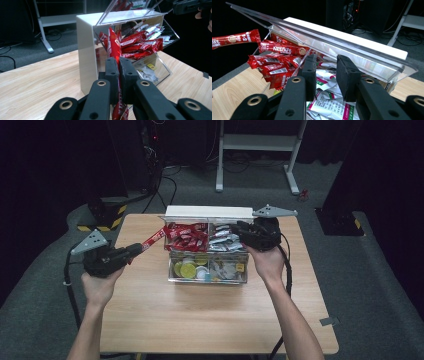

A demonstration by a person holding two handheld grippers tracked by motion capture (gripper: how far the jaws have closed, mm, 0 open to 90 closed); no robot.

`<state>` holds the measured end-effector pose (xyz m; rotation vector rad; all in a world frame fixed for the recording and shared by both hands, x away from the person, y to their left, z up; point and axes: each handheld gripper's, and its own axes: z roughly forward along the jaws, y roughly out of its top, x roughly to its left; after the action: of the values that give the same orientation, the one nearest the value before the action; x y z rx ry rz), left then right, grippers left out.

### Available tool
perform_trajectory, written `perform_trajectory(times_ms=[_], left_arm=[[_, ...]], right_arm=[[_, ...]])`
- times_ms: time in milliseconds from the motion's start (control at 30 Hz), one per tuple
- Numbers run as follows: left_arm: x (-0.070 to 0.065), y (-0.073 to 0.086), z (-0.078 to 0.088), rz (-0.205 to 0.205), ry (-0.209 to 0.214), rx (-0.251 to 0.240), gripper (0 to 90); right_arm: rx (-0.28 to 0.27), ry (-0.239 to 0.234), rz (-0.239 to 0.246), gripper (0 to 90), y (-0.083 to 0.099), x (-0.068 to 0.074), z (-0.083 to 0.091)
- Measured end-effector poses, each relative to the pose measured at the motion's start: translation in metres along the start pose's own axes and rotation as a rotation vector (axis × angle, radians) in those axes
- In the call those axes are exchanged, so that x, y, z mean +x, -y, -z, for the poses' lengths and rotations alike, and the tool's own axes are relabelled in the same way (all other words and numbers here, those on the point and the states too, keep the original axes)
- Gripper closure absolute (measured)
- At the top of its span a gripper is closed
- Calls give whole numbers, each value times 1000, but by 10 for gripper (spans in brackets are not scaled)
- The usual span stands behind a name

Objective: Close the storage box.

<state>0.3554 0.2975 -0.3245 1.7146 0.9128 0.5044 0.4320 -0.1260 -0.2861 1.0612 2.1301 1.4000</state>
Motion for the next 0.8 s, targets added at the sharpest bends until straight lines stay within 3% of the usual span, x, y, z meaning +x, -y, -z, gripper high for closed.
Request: perform_trajectory(times_ms=[533,800], left_arm=[[11,8,15,39,-31,-37,866],[12,12,14,33,-78,-29,866]], right_arm=[[3,3,6,696,0,0,0],[5,2,7,695,-1,0,0]])
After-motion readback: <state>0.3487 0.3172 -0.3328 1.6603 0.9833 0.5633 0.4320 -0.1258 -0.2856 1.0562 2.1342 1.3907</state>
